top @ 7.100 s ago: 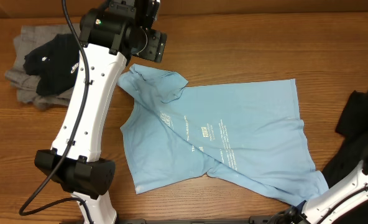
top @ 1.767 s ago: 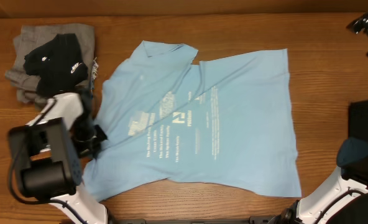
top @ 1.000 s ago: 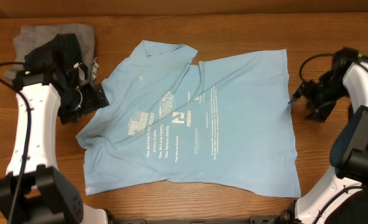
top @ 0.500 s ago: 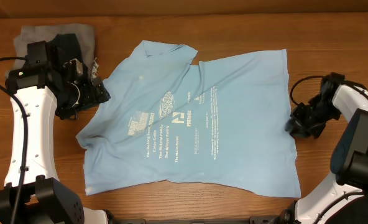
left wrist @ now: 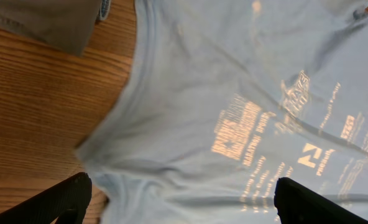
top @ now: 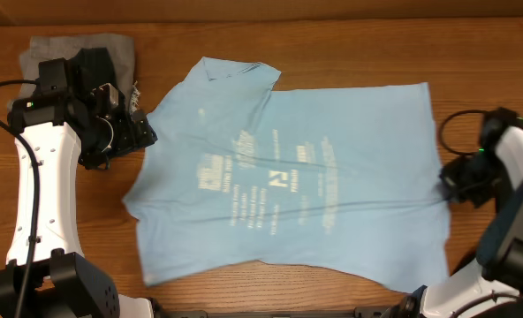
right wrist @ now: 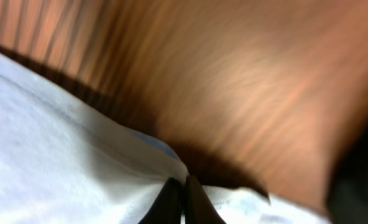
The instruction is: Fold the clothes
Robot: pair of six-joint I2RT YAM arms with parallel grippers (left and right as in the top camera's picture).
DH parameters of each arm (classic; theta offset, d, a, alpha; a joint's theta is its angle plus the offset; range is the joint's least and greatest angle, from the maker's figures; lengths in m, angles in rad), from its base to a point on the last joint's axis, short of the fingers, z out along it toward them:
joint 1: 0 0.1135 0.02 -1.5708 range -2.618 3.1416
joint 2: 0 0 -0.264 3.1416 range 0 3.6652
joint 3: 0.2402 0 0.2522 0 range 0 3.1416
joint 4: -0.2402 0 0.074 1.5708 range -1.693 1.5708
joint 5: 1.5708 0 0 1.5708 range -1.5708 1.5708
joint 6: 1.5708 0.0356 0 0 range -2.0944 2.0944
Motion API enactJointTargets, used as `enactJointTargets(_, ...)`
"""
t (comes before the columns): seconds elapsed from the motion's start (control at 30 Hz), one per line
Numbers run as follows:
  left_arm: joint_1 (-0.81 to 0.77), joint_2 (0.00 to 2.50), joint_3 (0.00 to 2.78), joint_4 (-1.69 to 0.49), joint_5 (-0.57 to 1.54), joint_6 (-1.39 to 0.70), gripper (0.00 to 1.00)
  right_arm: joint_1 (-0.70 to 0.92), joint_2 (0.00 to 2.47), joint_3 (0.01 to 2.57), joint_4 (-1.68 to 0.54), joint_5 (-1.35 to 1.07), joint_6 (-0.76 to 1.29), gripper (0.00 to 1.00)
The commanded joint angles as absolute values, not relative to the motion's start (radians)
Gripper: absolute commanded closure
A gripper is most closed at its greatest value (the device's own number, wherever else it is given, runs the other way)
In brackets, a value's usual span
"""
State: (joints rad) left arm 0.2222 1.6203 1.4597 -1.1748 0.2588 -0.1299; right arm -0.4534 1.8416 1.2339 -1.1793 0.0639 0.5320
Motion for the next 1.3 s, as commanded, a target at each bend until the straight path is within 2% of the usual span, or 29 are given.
enactJointTargets(0.0,0.215,1.605,1.477,-1.173,0.274,-0.107,0.03,-0.497,1.795,1.266,-1.192,0.138,0.569,0.73)
enactJointTargets(0.07,0.215,1.605,1.477,-1.171,0.275,-0.107,0.03,-0.506,1.794,1.266,-1.206,0.138,0.569,0.56)
enactJointTargets(0.2,0.214,1.605,1.477,-1.169,0.316,-0.086,0.03,-0.508,1.782,1.308,-1.211,0.088,0.531,0.55)
enactJointTargets(0.33,0.196,1.605,1.477,-1.138,0.461,0.032,0.06,-0.498,1.746,1.404,-1.184,-0.113,0.41,0.53)
enactJointTargets(0.4,0.167,1.605,1.477,-1.093,0.515,0.08,0.07,-0.481,1.723,1.454,-1.153,-0.248,0.334,0.49)
enactJointTargets(0.47,0.122,1.605,1.479,-1.039,0.505,0.099,0.03,-0.456,1.7,1.505,-1.129,-0.353,0.287,0.45)
enactJointTargets(0.5,0.091,1.605,1.483,-1.01,0.489,0.098,0.0,-0.444,1.691,1.53,-1.125,-0.377,0.283,0.43)
enactJointTargets(0.73,-0.033,1.608,1.518,-0.878,0.489,0.109,0.0,-0.335,1.67,1.63,-1.123,-0.387,0.257,0.36)
enactJointTargets(0.83,-0.035,1.615,1.529,-0.78,0.385,0.022,0.11,-0.293,1.683,1.629,-1.1,-0.379,0.258,0.34)
enactJointTargets(0.97,-0.037,1.658,1.53,-0.722,0.291,-0.005,0.16,-0.25,1.728,1.629,-1.05,-0.372,0.262,0.35)
enactJointTargets(1.07,-0.042,1.726,1.53,-0.788,0.281,-0.015,0.25,-0.23,1.773,1.629,-1.085,-0.267,0.323,0.38)
enactJointTargets(1.17,-0.041,1.788,1.525,-0.928,0.181,-0.027,0.36,-0.231,1.826,1.622,-1.13,-0.171,0.392,0.43)
enactJointTargets(1.23,-0.038,1.829,1.521,-0.989,0.134,-0.052,0.39,-0.24,1.858,1.605,-1.132,-0.173,0.391,0.42)
enactJointTargets(1.27,-0.038,1.854,1.519,-1.014,0.126,-0.06,0.41,-0.244,1.869,1.596,-1.132,-0.172,0.392,0.36)
